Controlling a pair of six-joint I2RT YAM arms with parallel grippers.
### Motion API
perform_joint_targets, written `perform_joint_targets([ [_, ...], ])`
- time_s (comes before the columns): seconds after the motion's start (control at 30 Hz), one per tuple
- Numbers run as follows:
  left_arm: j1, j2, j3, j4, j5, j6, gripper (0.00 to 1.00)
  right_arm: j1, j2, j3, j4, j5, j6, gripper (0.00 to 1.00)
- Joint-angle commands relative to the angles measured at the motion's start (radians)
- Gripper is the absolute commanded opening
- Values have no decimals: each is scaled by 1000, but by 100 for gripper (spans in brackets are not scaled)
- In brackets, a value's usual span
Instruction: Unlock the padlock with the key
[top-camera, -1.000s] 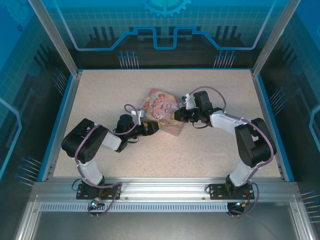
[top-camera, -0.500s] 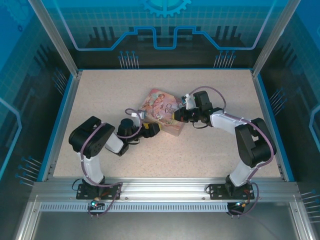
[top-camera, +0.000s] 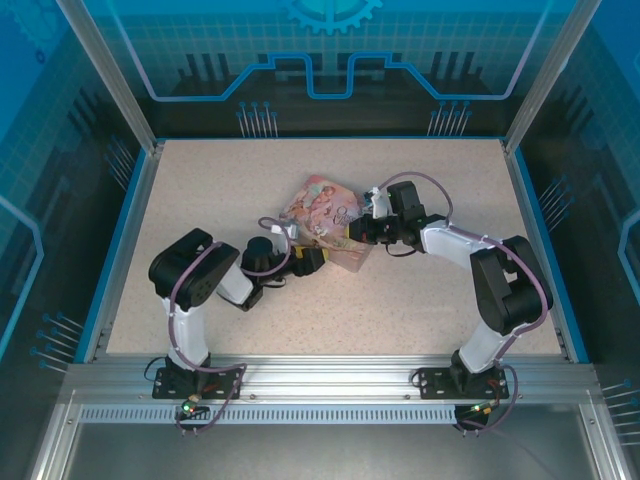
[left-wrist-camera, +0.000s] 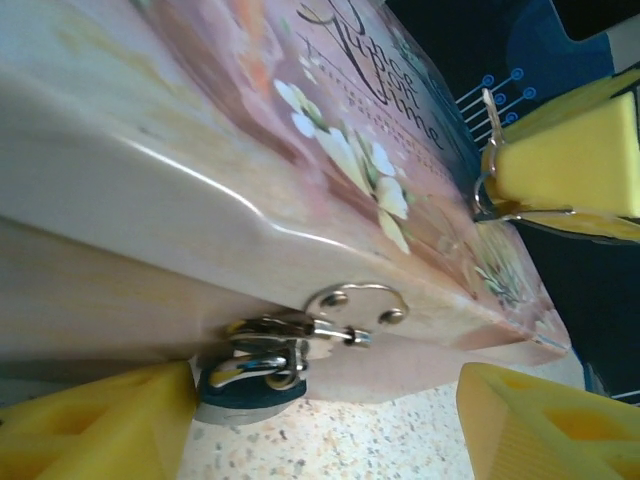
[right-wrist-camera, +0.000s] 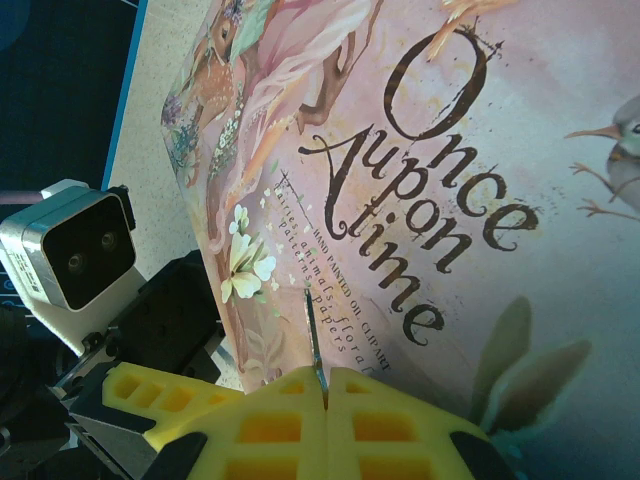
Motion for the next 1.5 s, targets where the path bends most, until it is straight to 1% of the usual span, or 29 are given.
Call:
perform_joint_targets([
  [0.0,-9,0,22,40,38,-26,68,-2,31,2,-60,19,-16,0],
  [0.13,-10,-7,20,40,27,-38,60,-2,28,3,-58,13,-17,0],
  [0.2,-9,-10,17,52,14,-54,58,-2,29,5,-60,12,-19,0],
  [0.37,-10,-34,13,67,-2,-79,58,-2,29,6,-60,10,-22,0],
  [0.5,-11,-32,16,83,0,-105,60,-2,37,8,-60,7,-22,0],
  [0.67,-16,-25,9,120,-4,-154,60,-2,40,11,-60,5,-21,0],
  [1.17,-40,-79,-34,119,-59,-186,57,-2,51,13,-60,5,-22,0],
  [1.47,-53,-90,-19,119,-61,-204,55,-2,51,8,-54,1,-24,0],
])
